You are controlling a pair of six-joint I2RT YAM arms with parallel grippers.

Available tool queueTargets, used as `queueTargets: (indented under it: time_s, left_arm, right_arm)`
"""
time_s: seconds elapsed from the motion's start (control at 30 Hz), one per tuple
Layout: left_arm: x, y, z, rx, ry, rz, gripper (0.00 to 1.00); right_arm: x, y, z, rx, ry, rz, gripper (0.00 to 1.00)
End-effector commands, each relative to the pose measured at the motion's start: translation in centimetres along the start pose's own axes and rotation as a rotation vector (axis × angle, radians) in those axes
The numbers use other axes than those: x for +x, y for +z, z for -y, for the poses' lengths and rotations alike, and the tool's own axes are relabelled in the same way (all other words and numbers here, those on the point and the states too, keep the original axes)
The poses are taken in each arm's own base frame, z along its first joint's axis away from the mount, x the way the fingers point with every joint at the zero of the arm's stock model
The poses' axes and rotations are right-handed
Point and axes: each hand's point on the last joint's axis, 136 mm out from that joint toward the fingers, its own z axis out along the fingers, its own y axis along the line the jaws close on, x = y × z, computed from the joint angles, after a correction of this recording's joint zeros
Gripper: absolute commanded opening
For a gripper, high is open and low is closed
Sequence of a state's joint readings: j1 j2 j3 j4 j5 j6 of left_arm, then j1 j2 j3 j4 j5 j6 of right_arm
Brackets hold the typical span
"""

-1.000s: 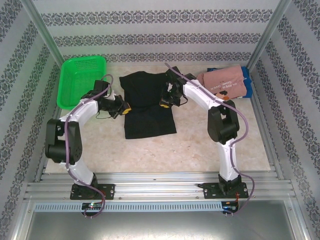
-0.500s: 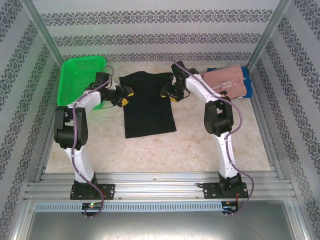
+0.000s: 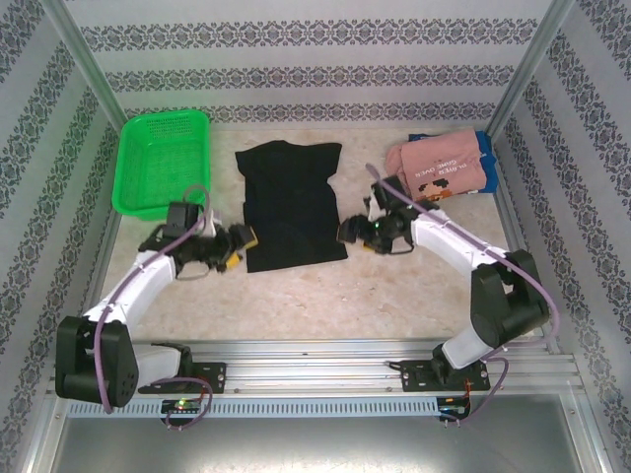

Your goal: Fold and stack the t-shirts

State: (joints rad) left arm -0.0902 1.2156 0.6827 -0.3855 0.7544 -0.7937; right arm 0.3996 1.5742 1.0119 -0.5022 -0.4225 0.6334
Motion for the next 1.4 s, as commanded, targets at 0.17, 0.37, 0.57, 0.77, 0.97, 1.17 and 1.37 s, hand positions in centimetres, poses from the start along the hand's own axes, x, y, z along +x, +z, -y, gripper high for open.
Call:
queueTargets:
  time_s: [0.17, 0.37, 0.57, 0.77, 0.97, 1.17, 1.37]
  left_arm:
    - [-0.3, 2.7, -2.1, 0.026, -0.075, 0.031, 0.73]
    - [-2.3, 4.7, -2.2, 0.025, -0.095, 0.048, 0.70]
    - [-4.0, 6.1, -2.1, 0.014, -0.104, 0.051, 0.64]
    - [-3.9, 7.1, -2.6, -0.019, -0.101, 0.016, 0.44]
    - [-3.5, 6.5, -2.6, -0.052, -0.068, 0.003, 0.12]
    - [-1.5, 4.1, -1.3, -0.079, 0.014, -0.008, 0.05]
    - [2.5, 0.1, -1.4, -0.100, 0.036, 0.014, 0.03]
  right_arm:
    - [-0.6, 3.9, -1.3, -0.104, 0.012, 0.020, 0.70]
    - [-1.4, 5.9, -1.0, -0.079, 0.030, -0.010, 0.67]
    - [-2.3, 7.0, -0.9, -0.067, 0.048, -0.015, 0.65]
    - [-3.1, 7.9, -1.0, -0.060, 0.063, -0.028, 0.49]
    - [-3.3, 8.0, -1.6, -0.083, 0.080, -0.036, 0.14]
    - [-1.4, 5.4, -1.9, -0.098, 0.100, -0.017, 0.00]
    - [3.2, 1.2, -2.0, -0.088, 0.104, 0.001, 0.00]
